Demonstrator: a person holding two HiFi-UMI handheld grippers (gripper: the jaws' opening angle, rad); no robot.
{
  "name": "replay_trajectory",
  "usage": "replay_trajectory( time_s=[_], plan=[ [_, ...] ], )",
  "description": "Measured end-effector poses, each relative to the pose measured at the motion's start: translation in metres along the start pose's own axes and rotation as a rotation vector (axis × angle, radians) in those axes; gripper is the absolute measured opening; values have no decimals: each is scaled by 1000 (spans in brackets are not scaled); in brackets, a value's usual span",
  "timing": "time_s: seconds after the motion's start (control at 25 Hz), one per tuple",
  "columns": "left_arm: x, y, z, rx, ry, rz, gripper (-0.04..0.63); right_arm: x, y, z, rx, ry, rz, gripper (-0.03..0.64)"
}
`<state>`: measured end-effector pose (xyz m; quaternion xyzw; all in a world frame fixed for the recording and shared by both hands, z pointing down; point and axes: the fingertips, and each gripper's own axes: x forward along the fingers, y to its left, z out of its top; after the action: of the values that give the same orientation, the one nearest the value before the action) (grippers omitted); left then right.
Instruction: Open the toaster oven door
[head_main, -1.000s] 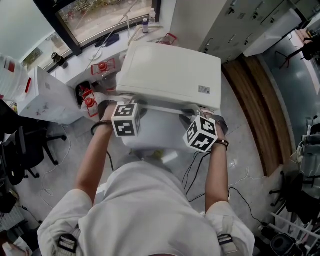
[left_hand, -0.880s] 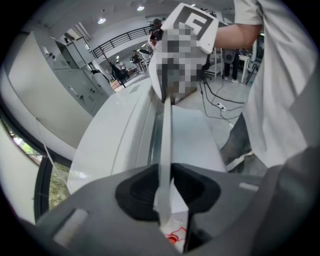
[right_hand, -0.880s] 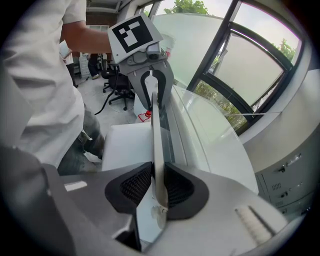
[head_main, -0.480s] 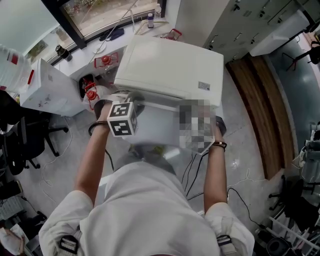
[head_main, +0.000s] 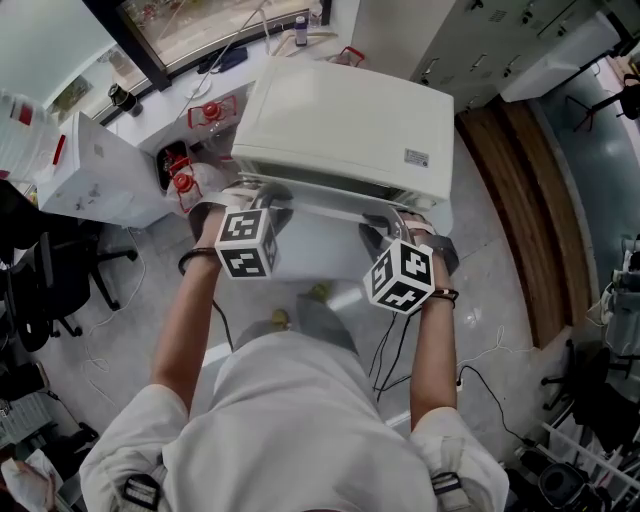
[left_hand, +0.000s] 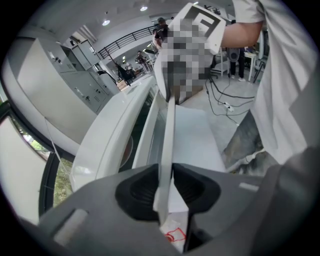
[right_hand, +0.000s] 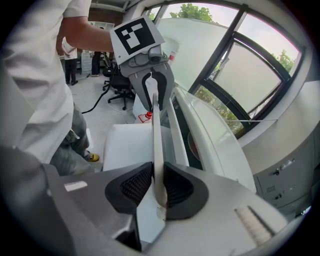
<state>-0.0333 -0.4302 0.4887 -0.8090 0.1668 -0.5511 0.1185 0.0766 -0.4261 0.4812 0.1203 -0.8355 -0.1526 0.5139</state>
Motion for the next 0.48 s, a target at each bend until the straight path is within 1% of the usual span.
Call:
replay_trajectory(
  time_s=[0.32,0.48],
  plan=[
    [-6,-42,-5,24,-55,-7,78,1,41,-2,32,67,-51,74],
    [-5,-63,-13,48,-65,3,75,5,61,-1,52,87,-89,74]
  ],
)
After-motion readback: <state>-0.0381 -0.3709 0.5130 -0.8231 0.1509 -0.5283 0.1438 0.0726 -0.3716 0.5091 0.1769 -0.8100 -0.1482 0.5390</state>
